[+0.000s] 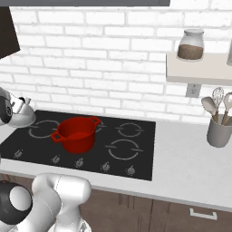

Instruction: Pick the kettle from the counter and place it on a stove burner. Then turn the burner on.

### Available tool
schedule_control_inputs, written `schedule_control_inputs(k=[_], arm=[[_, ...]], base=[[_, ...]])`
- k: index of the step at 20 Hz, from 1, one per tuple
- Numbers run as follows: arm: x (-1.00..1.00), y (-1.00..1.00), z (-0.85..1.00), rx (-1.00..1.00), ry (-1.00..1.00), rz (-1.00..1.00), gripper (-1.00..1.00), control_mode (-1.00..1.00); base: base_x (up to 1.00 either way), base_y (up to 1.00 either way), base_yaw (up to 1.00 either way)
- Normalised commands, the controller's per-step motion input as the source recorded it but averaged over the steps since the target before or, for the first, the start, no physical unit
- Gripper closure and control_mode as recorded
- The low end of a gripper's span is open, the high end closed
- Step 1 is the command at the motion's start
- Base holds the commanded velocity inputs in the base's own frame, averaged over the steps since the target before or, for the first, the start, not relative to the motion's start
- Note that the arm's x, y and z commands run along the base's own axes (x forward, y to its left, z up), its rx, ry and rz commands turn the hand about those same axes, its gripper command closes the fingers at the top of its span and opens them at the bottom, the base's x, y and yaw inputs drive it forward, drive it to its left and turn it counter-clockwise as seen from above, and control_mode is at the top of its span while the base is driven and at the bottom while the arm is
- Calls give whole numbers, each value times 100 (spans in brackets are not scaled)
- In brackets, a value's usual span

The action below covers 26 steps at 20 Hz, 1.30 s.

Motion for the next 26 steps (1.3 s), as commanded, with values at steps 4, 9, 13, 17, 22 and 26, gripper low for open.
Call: schedule_control_inputs(k=[4, 9, 13, 17, 22, 26], arm=[[14, 10, -4, 2, 12, -6, 100, -100], [25, 10, -14, 0, 0, -4, 100, -100], [29, 0, -14, 0, 1, -3, 100, -100], [27, 0, -27, -1, 3, -2, 100, -100], [26, 1, -32, -2, 5, -2, 100, -100], [23, 6, -29, -2, 5, -2, 100, -100]], base=[[0, 0, 0], [0, 0, 0], [0, 0, 0], [0, 0, 0], [0, 0, 0], [0, 0, 0]])
